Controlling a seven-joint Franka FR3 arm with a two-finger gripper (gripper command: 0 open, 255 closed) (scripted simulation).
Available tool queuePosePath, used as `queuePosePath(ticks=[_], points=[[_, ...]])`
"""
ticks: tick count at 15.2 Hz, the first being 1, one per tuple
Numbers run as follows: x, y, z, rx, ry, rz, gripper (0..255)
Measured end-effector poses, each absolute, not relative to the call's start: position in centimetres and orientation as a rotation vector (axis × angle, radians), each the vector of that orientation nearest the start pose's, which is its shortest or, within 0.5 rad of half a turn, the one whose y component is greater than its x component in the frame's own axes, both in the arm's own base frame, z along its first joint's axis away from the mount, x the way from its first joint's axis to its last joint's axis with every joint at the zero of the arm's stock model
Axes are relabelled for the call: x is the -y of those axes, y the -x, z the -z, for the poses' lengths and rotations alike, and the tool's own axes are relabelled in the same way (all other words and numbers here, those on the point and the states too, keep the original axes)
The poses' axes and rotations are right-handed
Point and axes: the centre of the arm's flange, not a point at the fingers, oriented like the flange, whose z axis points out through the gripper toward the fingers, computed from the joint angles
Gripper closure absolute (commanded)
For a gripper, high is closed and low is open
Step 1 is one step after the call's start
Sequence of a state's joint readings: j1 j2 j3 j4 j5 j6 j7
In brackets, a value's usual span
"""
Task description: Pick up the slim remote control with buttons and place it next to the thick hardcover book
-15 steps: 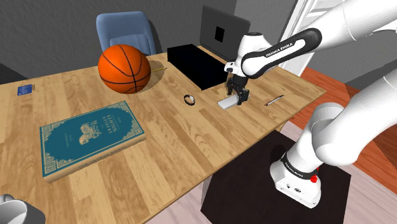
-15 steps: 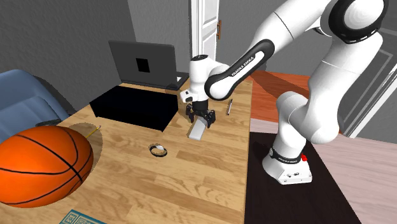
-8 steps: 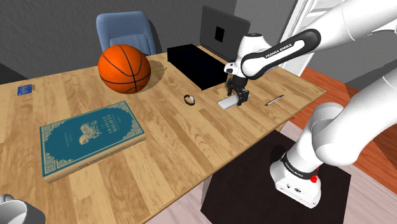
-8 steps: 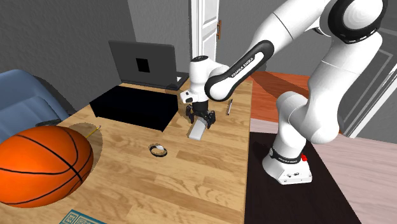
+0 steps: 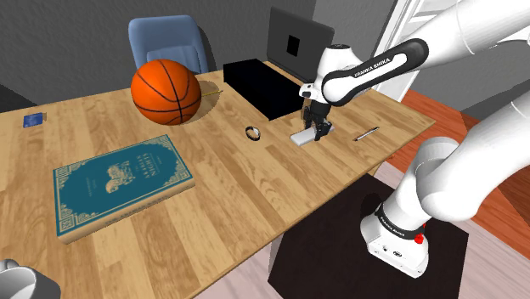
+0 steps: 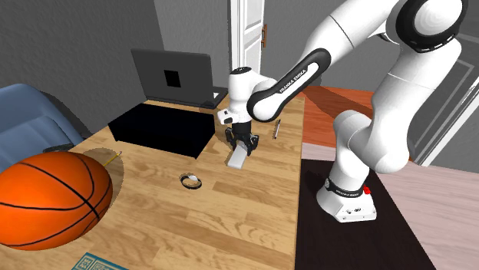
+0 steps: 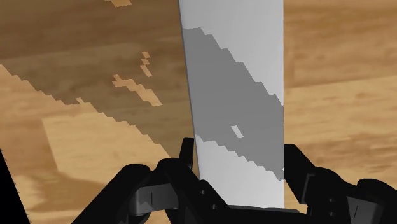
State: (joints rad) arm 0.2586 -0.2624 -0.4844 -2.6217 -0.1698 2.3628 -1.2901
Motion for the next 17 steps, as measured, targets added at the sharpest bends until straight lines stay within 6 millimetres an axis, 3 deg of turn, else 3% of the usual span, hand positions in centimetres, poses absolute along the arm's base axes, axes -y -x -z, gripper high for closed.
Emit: queuePosePath(ticks=[4,17], points=[[8.9,-40.6,-33.2,1.767,2.579,-0.019,255],[8.9,-40.5,-40.0,1.766,2.579,-0.019,255]])
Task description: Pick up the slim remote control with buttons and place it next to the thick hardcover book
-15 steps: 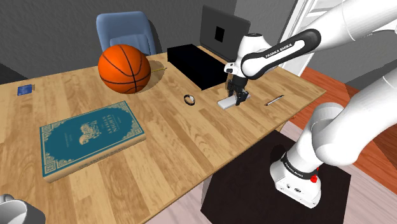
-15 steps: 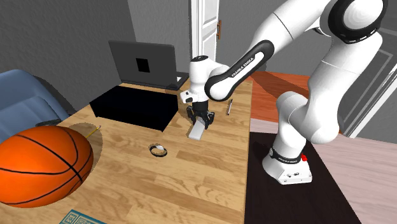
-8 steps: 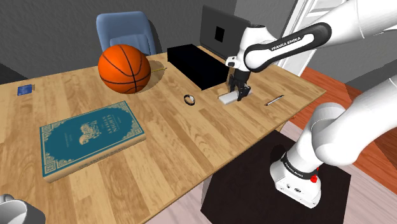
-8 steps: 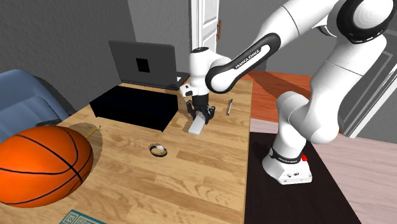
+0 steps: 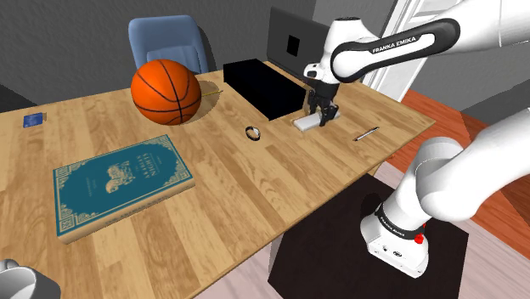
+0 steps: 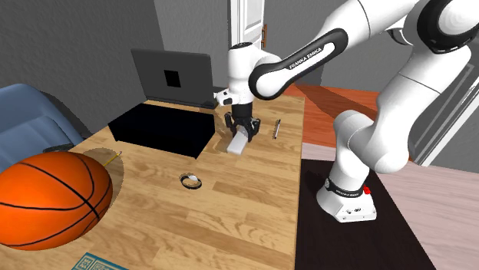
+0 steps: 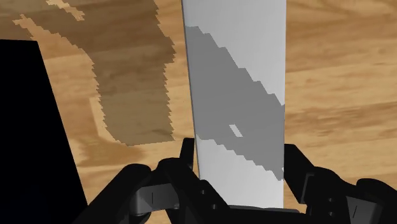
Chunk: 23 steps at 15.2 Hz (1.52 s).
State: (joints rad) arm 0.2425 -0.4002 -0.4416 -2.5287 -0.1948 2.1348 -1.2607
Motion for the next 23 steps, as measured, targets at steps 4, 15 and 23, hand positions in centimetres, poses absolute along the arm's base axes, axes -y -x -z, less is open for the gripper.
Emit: queuePosePath(ticks=[4,15,23], points=[[8.8,-40.6,-42.1,1.766,2.579,-0.019,255],[0.5,-44.8,-43.8,1.767,2.578,-0.02,255],[-8.4,-49.4,-43.6,1.767,2.579,-0.02,255]])
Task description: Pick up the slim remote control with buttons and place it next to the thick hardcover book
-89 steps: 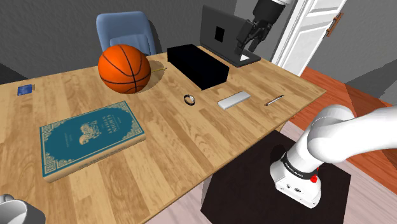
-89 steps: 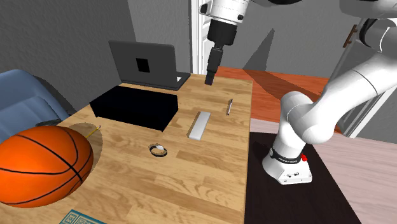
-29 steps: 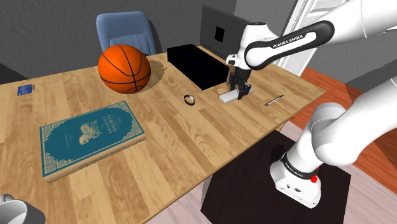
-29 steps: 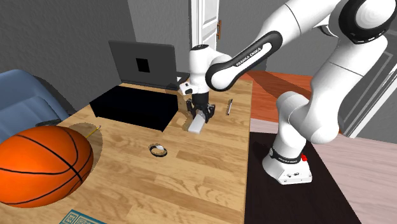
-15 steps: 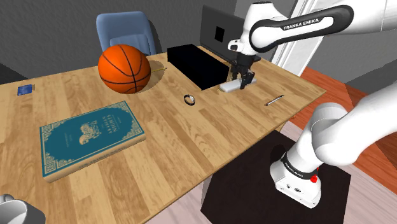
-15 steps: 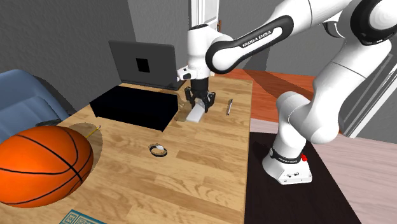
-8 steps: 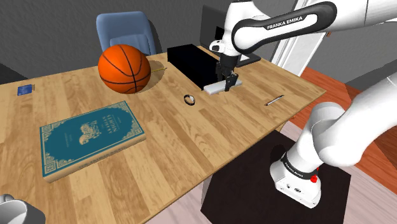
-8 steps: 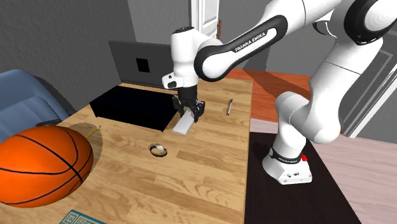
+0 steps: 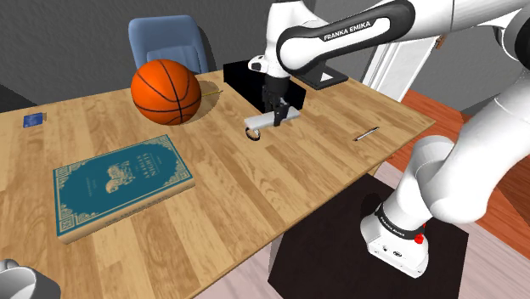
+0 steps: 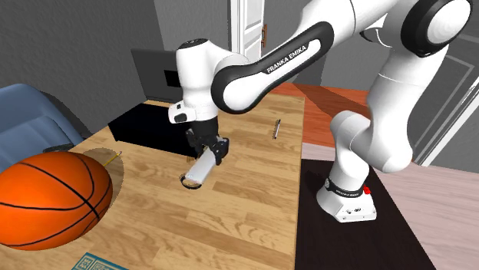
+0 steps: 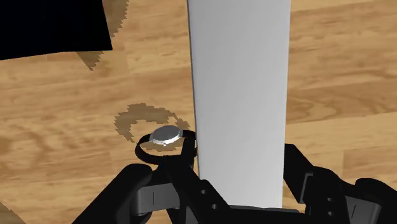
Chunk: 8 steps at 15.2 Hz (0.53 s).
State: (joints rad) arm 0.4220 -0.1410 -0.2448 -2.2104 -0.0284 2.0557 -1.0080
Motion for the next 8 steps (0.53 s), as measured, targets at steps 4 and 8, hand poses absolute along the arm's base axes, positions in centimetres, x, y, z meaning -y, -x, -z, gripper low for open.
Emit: queuePosePath(ticks=[4,8], points=[[-13.3,-52.0,-43.8,1.767,2.578,-0.021,255],[-18.2,-54.0,-43.9,1.768,2.578,-0.02,255]])
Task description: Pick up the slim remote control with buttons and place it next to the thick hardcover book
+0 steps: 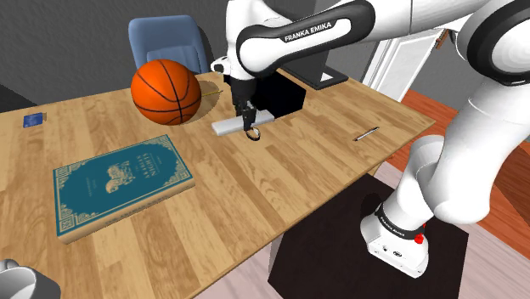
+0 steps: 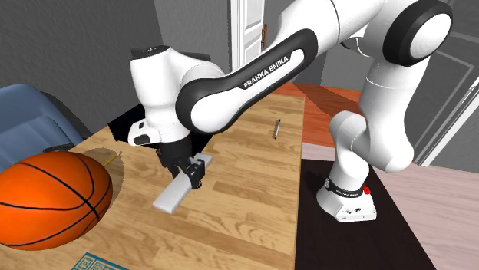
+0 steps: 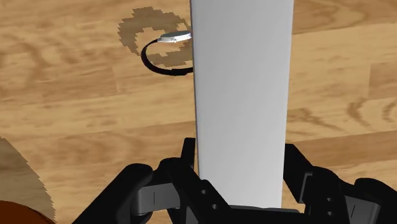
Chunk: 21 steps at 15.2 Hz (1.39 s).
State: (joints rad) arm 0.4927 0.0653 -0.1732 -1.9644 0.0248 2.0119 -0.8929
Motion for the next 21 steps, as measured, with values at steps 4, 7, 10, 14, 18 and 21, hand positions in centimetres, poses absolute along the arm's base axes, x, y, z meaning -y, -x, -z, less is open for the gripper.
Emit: queuePosePath(ticks=[4,7,10,14,18,21], points=[[-23.3,-56.3,-43.8,1.767,2.579,-0.02,255],[-24.7,-57.0,-42.7,1.767,2.578,-0.02,255],[-24.8,-56.9,-41.2,1.766,2.578,-0.021,255],[-24.9,-57.0,-39.2,1.766,2.579,-0.021,255],[-24.9,-57.0,-36.9,1.766,2.579,-0.021,255],[-24.7,-57.0,-35.3,1.766,2.579,-0.021,255]])
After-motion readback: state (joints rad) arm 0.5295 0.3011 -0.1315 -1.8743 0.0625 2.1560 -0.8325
